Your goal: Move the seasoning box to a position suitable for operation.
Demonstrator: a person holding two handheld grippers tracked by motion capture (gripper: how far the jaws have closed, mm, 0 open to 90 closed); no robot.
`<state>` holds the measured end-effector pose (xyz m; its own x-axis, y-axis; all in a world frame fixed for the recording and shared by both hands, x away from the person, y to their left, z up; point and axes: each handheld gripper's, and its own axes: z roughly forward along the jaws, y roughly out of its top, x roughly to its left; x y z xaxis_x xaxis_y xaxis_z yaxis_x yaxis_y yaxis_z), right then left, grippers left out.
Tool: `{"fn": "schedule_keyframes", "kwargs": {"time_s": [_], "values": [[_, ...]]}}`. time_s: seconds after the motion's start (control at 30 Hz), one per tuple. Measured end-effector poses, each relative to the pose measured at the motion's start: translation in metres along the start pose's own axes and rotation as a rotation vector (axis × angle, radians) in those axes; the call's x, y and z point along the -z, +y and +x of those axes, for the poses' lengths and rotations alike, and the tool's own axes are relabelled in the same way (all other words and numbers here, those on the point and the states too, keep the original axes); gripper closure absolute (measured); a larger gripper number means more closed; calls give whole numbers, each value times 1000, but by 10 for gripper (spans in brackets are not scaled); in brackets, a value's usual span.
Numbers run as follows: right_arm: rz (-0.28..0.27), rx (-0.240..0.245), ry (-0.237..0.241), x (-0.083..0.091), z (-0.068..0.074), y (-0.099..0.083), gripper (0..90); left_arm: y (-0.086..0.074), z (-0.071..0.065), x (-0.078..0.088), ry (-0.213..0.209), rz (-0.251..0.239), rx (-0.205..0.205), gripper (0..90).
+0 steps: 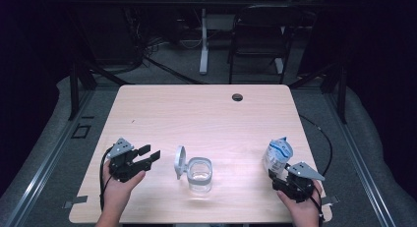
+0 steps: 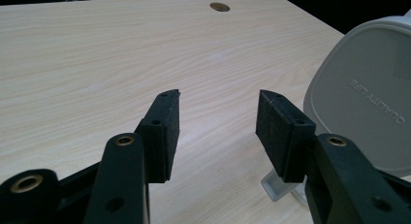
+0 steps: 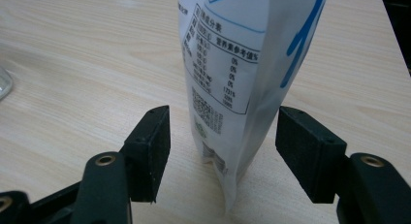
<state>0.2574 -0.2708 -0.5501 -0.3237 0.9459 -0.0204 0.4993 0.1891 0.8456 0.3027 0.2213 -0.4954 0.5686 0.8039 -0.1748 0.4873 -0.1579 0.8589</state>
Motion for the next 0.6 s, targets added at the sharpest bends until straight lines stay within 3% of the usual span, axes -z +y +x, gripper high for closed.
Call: {"fn": "schedule_keyframes", "kwargs": {"time_s": [0.6], "values": [[5, -6, -53, -26, 3, 0, 360, -1, 4, 0, 4, 0, 12, 514]]}}
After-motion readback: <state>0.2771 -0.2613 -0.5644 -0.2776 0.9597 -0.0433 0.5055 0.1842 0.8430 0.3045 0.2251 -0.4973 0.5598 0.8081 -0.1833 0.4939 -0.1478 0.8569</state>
